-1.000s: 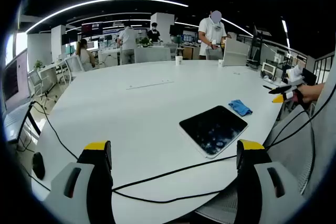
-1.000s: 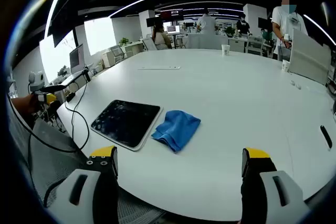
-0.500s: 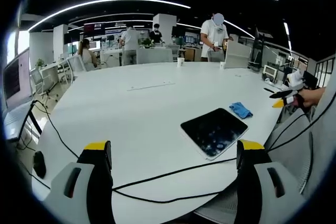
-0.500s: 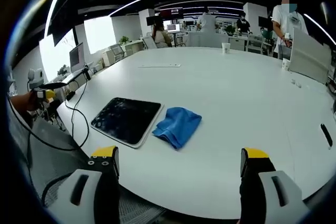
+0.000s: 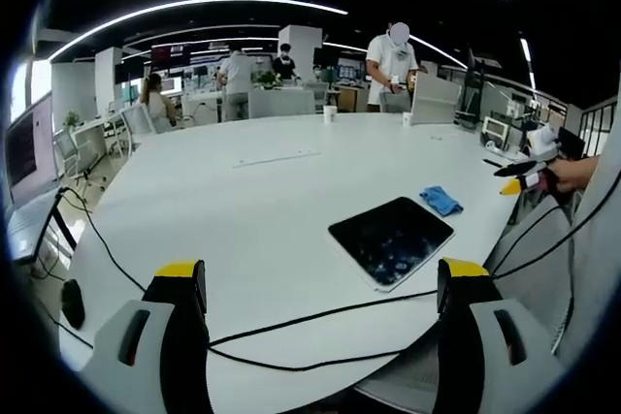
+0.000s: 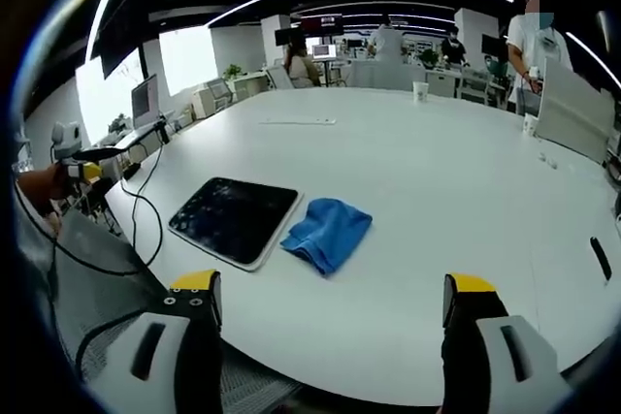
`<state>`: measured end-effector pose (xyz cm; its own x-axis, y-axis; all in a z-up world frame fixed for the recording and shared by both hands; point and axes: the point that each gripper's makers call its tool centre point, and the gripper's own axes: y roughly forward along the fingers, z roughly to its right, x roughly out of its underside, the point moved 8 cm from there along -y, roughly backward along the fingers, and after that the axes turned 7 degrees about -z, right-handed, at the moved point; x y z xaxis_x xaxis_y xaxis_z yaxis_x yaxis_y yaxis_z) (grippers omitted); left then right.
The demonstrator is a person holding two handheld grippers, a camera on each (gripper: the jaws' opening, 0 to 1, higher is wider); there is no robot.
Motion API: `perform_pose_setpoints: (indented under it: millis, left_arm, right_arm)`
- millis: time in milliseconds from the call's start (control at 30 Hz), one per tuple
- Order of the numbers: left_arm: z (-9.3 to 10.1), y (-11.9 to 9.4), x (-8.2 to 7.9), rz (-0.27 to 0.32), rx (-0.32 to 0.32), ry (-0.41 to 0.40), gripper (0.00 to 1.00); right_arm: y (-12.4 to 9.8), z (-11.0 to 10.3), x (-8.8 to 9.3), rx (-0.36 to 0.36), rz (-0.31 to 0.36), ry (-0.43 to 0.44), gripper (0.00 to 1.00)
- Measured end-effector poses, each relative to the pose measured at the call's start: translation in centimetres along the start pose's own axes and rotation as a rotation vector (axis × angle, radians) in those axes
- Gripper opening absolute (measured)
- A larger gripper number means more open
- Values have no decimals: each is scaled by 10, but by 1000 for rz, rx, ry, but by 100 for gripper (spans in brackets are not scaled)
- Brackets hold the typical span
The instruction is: Wipe the mirror surface with the cleaning cloth until all visible marks leave the cleaned area.
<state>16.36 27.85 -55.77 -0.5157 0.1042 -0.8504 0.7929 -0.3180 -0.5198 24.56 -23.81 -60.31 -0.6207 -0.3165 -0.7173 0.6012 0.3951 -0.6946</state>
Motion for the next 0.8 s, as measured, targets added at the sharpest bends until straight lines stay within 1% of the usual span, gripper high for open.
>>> perform_pose_setpoints:
  millis: [100,200,333,400,533,600,700,800]
  left_arm:
    - [-2,-2,3,-4,-2,-21,99]
    - [-2,-3,4,-3,-4,-22,99]
    - [-4,-2,0,3,-16,-20,99]
    - [-3,0,-3,8,-12,-20,99]
    - [1,5,-7,4,-11,14,99]
    - [2,6,-9,6,-5,11,99]
    - [4,9,-9,11,1,4,99]
    - [4,15,-4,3,10,1,99]
  right_arm:
    - [-3,-3,-4,-7,-4,-23,94]
    - [-5,-4,-6,-5,0,-28,94]
    - [-5,-3,-4,4,0,-12,93]
    - [-6,-2,-4,9,1,2,93]
    - [-7,-2,-4,17,1,12,92]
    - [-6,-1,-6,21,3,17,92]
    - [-6,2,-9,26,5,22,91]
    - [-5,4,-13,27,8,28,91]
